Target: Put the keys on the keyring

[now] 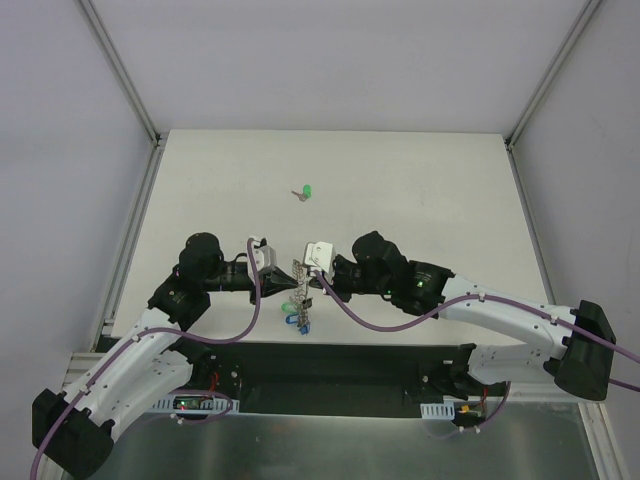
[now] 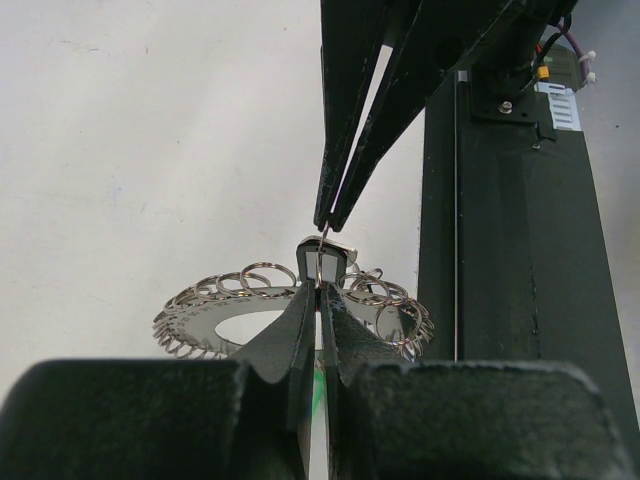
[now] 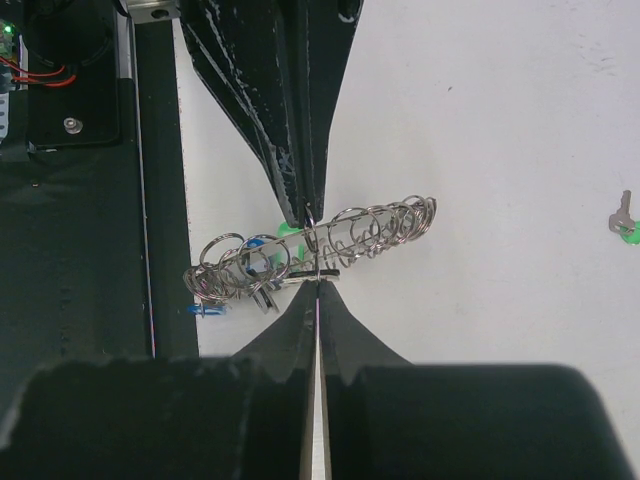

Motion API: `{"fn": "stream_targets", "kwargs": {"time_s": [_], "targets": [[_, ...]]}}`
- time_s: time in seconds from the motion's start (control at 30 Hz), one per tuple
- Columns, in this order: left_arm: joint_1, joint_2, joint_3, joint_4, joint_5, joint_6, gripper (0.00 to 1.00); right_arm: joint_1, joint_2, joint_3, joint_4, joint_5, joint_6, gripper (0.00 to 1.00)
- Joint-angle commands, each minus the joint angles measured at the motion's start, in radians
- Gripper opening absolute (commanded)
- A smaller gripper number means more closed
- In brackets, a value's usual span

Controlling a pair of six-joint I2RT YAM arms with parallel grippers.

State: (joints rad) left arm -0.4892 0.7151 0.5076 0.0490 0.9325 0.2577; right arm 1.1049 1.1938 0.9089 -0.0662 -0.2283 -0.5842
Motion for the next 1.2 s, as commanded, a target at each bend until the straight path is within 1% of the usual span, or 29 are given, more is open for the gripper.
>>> {"fn": "stream_targets", "kwargs": {"time_s": [0.0,0.33,0.57,0.83,1.0,1.13,1.17], "targets": [[0.006,-0.003,0.008,0.089,0.054,-0.008,0.00,0.000,-0.022,0.015,0.025,-0.031,0.000,0.01],[0.006,0.009,0.012,0.089,0.089,-0.011,0.00,0.000,-0.028,0.005,0.029,-0.074,-0.022,0.01],[0.006,0.040,0.020,0.089,0.178,-0.014,0.00,-0.002,-0.030,0.001,0.023,-0.091,-0.043,0.01],[0.006,0.060,0.026,0.089,0.236,-0.015,0.00,-0.002,-0.031,0.010,0.008,-0.123,-0.057,0.01],[0.006,0.069,0.029,0.089,0.236,-0.018,0.00,-0.002,-0.031,0.024,0.002,-0.140,-0.048,0.01],[0.006,0.057,0.026,0.089,0.197,-0.021,0.00,0.000,-0.031,0.025,0.011,-0.123,-0.017,0.01],[0.006,0.053,0.025,0.089,0.166,-0.026,0.00,-0.002,-0.033,0.025,0.011,-0.117,-0.013,0.01]]}}
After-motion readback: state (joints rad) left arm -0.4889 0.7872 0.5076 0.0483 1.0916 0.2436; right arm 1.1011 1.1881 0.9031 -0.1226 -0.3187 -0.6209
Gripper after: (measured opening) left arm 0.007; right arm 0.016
